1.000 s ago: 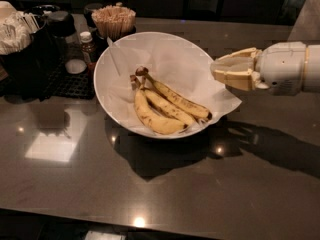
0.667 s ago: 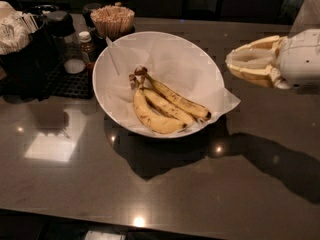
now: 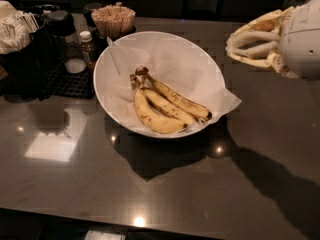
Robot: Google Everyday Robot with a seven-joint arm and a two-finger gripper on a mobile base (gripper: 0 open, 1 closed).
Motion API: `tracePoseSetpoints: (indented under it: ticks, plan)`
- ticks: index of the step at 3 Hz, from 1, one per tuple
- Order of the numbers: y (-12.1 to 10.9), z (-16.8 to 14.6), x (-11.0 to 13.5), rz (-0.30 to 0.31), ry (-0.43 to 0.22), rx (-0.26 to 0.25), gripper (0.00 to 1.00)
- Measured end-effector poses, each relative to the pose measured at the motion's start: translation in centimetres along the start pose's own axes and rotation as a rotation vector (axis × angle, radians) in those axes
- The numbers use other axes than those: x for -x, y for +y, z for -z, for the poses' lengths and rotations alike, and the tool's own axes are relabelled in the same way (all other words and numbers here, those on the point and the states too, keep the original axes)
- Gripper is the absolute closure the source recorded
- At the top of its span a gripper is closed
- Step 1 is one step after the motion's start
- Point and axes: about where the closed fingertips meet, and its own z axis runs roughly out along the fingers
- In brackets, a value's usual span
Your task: Pick banana from white bowl
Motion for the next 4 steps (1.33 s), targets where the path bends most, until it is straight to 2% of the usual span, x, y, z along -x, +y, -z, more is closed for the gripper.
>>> tracePoseSetpoints:
  ticks: [1,2,3,4]
  plan:
    - [-0.8,-1.7,2.4,0.12,0.034,0.061,1.0]
    - [-0.4,-5.2,4.4,0.194,0.038,0.181,1.0]
    - [1.3,-9.1,5.6,0.239,0.045,0.317,1.0]
    - [3.4,-13.6,5.0,0.219,0.075,0.455,1.0]
